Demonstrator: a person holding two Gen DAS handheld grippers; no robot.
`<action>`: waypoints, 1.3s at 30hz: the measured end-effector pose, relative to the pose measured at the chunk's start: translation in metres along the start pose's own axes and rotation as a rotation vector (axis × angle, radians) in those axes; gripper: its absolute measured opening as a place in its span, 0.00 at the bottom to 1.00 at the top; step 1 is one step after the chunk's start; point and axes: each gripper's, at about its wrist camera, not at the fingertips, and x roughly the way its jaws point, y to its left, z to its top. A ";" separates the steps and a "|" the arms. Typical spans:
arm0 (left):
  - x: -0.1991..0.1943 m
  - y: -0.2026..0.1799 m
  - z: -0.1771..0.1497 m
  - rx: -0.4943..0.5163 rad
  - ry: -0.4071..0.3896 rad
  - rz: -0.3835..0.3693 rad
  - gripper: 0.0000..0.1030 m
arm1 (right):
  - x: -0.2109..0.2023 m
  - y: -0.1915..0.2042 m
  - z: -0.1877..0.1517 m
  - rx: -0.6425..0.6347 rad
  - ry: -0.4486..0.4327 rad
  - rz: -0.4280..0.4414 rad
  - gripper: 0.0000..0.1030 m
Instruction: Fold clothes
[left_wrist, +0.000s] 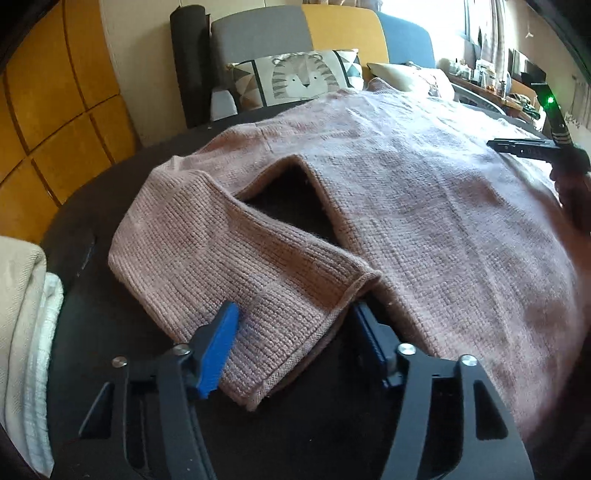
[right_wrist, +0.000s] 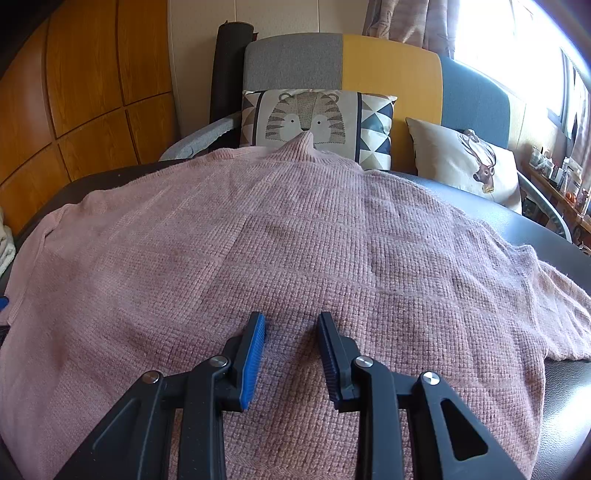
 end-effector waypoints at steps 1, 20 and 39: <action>0.000 0.001 0.001 -0.004 0.005 -0.011 0.52 | 0.000 0.000 0.000 -0.001 0.000 -0.002 0.28; -0.069 0.140 0.089 -0.340 -0.189 0.195 0.09 | -0.001 0.001 0.000 -0.005 0.002 -0.007 0.28; -0.049 0.185 0.089 -0.546 -0.170 0.486 0.21 | 0.001 0.003 -0.001 -0.017 0.002 -0.023 0.29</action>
